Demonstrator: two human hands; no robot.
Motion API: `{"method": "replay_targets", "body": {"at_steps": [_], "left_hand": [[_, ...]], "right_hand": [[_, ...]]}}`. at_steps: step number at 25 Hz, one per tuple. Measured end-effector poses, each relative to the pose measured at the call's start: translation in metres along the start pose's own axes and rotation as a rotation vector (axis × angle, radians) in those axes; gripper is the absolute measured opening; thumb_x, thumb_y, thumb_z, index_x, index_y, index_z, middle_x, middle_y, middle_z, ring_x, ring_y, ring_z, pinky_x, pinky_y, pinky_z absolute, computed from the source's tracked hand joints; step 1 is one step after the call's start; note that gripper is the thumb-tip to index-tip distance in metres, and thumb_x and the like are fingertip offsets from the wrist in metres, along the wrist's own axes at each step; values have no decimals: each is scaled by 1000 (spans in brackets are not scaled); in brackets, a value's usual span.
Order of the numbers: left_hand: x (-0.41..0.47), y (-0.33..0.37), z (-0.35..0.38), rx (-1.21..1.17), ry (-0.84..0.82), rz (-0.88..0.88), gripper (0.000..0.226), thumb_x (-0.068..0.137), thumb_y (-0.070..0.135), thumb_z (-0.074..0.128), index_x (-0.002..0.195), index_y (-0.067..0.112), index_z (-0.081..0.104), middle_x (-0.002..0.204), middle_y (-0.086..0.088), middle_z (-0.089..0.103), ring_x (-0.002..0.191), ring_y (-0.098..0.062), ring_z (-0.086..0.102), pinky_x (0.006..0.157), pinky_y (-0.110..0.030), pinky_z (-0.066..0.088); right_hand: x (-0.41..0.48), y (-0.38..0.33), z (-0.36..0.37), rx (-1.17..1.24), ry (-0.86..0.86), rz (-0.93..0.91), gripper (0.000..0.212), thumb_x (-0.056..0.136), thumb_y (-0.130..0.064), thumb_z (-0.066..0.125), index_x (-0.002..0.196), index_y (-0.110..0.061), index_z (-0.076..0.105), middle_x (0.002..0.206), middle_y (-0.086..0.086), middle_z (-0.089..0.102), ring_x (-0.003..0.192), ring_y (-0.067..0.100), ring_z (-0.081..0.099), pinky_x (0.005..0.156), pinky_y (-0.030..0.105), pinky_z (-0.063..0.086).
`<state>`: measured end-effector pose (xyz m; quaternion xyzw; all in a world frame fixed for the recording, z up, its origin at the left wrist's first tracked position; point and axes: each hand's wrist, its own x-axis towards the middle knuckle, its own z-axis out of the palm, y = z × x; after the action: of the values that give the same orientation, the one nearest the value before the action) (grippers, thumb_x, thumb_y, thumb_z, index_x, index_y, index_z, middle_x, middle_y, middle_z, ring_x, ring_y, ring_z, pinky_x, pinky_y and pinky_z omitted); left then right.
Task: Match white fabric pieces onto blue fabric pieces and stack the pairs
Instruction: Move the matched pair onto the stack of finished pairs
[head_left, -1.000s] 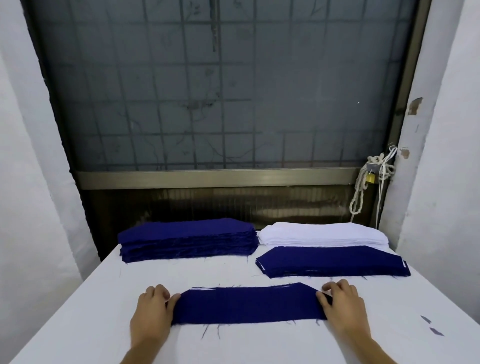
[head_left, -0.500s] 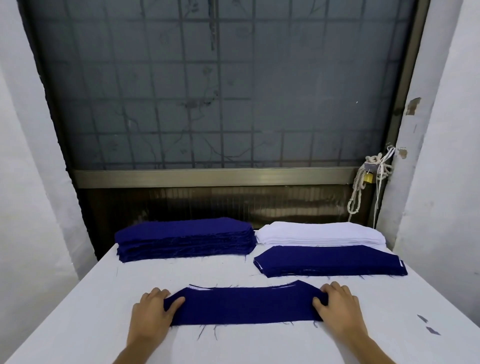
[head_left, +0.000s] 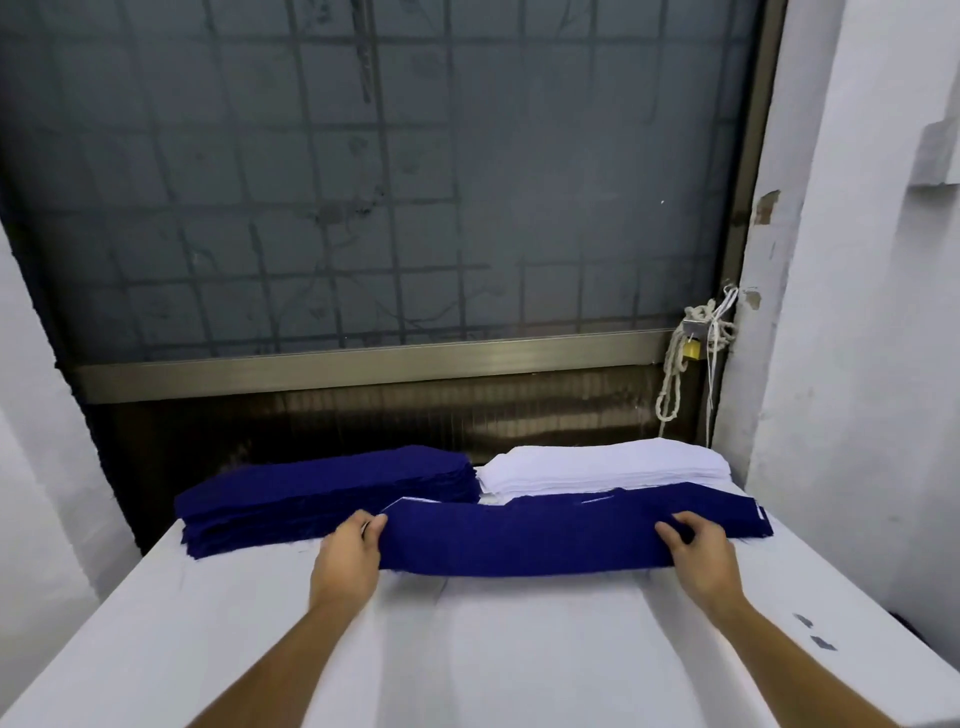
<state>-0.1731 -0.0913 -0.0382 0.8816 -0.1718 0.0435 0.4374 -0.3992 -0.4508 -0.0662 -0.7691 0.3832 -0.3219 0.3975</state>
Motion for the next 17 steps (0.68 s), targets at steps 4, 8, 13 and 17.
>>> {"method": "replay_targets", "body": {"at_steps": [4,8,13,17], "left_hand": [[31,55,37,51,-24,46,28,106,38,44,94,20,61,83,3,68,76,-13,65,65,-34,54],[48,89,77,99,-48,36,30,106,42,44,95,20,62,83,2,66,75,-14,64,60,-31,48],[60,106,129,125,-51,-12,29,105,43,46,93,21,62,84,1,67,77,-17,64,66,-34,55],[51,81,162,208,-119,-85,32,103,46,49,92,17,58,89,0,68,79,-17,61,67,-33,51]], "right_hand": [[59,2,-36,-84,16,51,19,98,-20,63,111,-9,71,108,11,73,97,29,64,89,43,52],[110,8,-62,-177,101,101,28,100,-23,59,124,-9,67,116,15,71,103,35,63,89,41,50],[151,25,-69,-230,165,137,29,103,-23,54,126,-9,66,114,17,70,99,37,63,87,43,51],[148,56,-54,-355,149,166,29,102,-22,54,125,-9,66,112,17,70,102,39,61,87,41,51]]}}
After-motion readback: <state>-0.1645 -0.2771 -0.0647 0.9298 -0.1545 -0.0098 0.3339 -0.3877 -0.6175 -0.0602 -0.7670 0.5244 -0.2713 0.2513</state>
